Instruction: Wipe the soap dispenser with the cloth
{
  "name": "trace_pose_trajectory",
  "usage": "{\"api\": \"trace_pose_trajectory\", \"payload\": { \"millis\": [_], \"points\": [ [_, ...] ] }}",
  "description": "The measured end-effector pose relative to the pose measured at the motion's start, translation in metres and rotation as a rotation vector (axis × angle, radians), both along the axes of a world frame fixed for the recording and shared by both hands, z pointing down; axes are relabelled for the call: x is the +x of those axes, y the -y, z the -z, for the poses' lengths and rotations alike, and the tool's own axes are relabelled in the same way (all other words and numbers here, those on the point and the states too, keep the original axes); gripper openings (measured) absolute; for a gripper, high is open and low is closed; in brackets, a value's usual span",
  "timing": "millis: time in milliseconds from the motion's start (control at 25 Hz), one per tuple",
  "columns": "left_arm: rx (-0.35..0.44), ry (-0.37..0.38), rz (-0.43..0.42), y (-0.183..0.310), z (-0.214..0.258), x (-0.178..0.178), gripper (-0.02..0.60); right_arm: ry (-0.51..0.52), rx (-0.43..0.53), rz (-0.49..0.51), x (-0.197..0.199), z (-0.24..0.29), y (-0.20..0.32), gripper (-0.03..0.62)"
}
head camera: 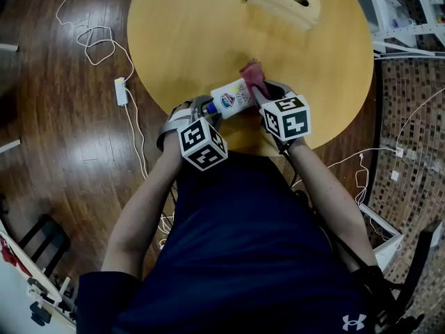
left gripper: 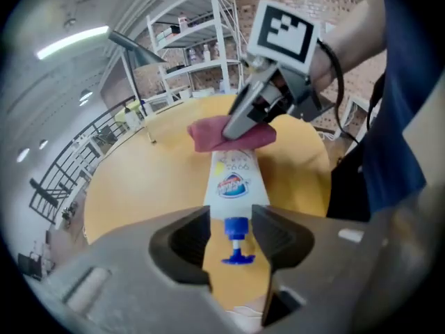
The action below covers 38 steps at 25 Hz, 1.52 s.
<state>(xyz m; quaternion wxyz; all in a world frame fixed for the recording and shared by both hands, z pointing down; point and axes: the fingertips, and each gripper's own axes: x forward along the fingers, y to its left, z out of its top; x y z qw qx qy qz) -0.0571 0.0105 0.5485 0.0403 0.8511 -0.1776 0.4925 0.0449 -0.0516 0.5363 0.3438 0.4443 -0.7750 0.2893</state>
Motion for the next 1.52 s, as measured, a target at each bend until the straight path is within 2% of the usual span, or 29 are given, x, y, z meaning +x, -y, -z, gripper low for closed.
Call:
{"api": "trace_pose_trajectory", "payload": {
  "millis": [80, 160, 280, 360, 440, 560, 680, 760, 880, 1000, 1120, 1240, 1360, 1440, 1520],
  "points": [
    [-0.004, 0.011, -0.029, -0.002, -0.012, 0.005, 0.162, -0.041, -0.021, 0.087, -0.025, -0.006, -0.007, 0.077],
    [0.004, 0.014, -0.027, -0.005, -0.015, 0.007, 0.119, -0.037, -0.062, 0.182, -0.057, -0.009, -0.016, 0.077],
    [0.005, -0.015, 0.018, -0.007, -0.015, 0.008, 0.114, 0.087, -0.163, 0.279, -0.105, -0.004, -0.033, 0.077],
    [-0.008, -0.027, 0.034, -0.008, -0.017, 0.007, 0.101, 0.141, -0.212, 0.293, -0.117, -0.004, -0.039, 0.077],
    [0.005, -0.013, 0.013, -0.009, -0.018, 0.006, 0.097, 0.129, -0.246, 0.254, -0.105, -0.006, -0.033, 0.077],
    [0.024, 0.014, -0.006, -0.008, -0.019, 0.004, 0.095, 0.102, -0.306, 0.093, -0.059, -0.016, -0.009, 0.077],
    [0.026, 0.003, 0.007, -0.008, -0.019, 0.004, 0.095, 0.126, -0.357, -0.074, -0.014, -0.018, 0.018, 0.077],
    [0.042, 0.001, 0.007, -0.007, -0.018, 0.004, 0.095, 0.102, -0.374, -0.117, 0.001, -0.018, 0.03, 0.077],
    [0.079, 0.002, 0.004, -0.007, -0.016, 0.005, 0.08, 0.001, -0.407, -0.054, -0.001, -0.022, 0.036, 0.077],
    [0.101, 0.008, -0.002, -0.008, -0.017, 0.008, 0.077, -0.08, -0.458, 0.1, -0.03, -0.026, 0.031, 0.077],
    [0.105, 0.008, -0.001, -0.008, -0.017, 0.009, 0.077, -0.086, -0.5, 0.248, -0.075, -0.027, 0.018, 0.077],
    [0.12, 0.014, -0.001, -0.006, -0.015, 0.007, 0.077, -0.072, -0.513, 0.35, -0.113, -0.025, 0.004, 0.077],
    [0.125, 0.019, 0.001, -0.007, -0.016, 0.006, 0.077, -0.062, -0.495, 0.358, -0.118, -0.025, 0.001, 0.077],
    [0.111, 0.012, 0.012, -0.008, -0.018, 0.008, 0.077, -0.082, -0.448, 0.293, -0.092, -0.026, 0.009, 0.077],
    [0.096, 0.004, 0.028, -0.008, -0.018, 0.009, 0.078, -0.134, -0.364, 0.207, -0.048, -0.024, 0.019, 0.077]
  ]
}}
